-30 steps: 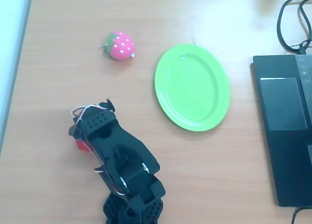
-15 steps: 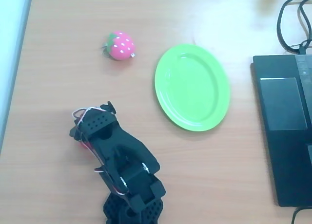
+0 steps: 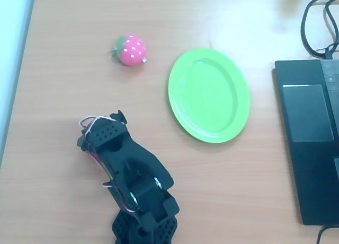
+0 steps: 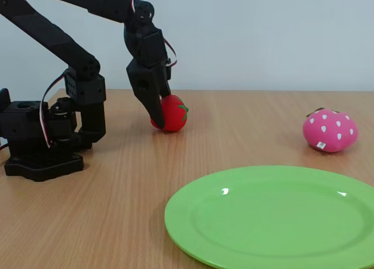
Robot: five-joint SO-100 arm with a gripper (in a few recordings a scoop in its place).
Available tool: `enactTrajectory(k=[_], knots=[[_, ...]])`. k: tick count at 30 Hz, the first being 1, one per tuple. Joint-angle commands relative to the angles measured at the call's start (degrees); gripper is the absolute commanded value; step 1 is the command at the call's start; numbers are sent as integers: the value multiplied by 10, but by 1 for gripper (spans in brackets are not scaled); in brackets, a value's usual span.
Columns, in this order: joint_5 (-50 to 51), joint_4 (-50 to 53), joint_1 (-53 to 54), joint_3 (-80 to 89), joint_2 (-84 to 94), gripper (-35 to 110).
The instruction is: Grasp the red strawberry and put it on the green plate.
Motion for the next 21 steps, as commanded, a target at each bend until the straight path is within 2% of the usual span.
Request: enactTrajectory(k=[1, 10, 21], knots=[[-4, -3, -4, -4, 8, 31], [1, -6, -2, -4, 9, 22], [1, -8, 2, -3, 10, 19]])
